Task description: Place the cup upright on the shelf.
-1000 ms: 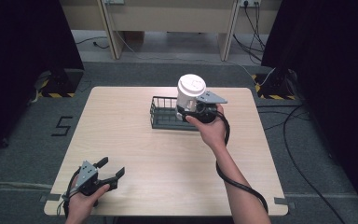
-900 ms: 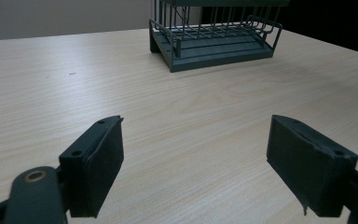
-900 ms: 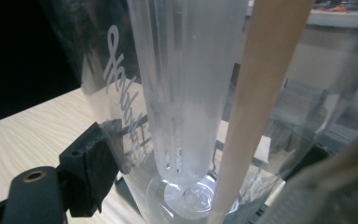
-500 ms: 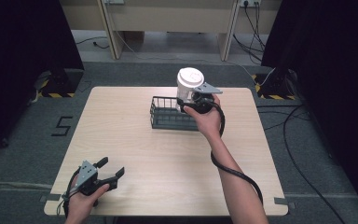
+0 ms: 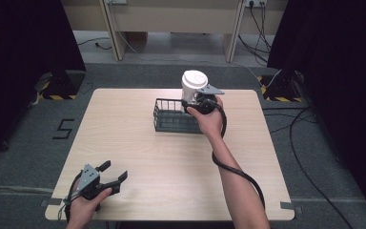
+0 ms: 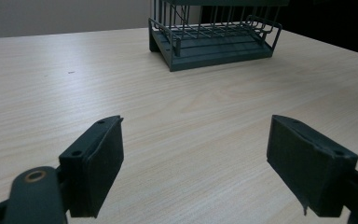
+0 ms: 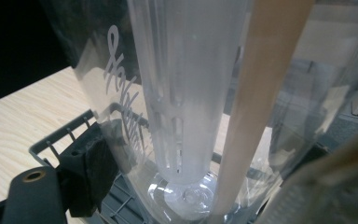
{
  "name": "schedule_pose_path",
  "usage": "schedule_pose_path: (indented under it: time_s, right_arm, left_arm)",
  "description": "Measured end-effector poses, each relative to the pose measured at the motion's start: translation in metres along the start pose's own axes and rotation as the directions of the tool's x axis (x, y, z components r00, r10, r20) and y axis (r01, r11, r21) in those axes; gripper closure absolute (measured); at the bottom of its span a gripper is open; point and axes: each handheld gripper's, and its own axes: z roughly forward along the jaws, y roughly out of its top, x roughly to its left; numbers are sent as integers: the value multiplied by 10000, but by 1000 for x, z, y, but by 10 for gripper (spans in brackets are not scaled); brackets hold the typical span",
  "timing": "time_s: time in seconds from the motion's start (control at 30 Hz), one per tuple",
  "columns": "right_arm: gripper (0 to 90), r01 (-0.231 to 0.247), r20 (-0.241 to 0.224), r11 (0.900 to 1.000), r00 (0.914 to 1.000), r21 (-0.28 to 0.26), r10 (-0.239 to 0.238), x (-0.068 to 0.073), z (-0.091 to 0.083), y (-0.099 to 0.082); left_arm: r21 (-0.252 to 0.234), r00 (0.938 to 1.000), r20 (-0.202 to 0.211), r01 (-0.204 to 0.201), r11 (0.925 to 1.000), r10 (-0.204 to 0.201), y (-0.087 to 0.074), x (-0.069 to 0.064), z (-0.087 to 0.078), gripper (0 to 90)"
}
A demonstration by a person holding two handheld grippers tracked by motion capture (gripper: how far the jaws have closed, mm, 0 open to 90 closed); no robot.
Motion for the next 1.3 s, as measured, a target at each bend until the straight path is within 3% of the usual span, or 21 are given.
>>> schedule_pose_path:
  time_s: [0.6,0.9,1.3]
  right_arm:
    - [187,-74,76,9958,9999,913,68,8,28,-26]
    - [183,259,120,9954,9996,924,-271,11,28,-27]
    - [160,124,1,9983,9999,572,-124,11,25,-31]
  left_arm:
    - [-6,10000,22,6,10000,-6,0,0,0,181]
    - [1,10000,26,0,10000,0,0,0,0,181]
    - [14,10000,29,-9,10000,9,0,0,0,181]
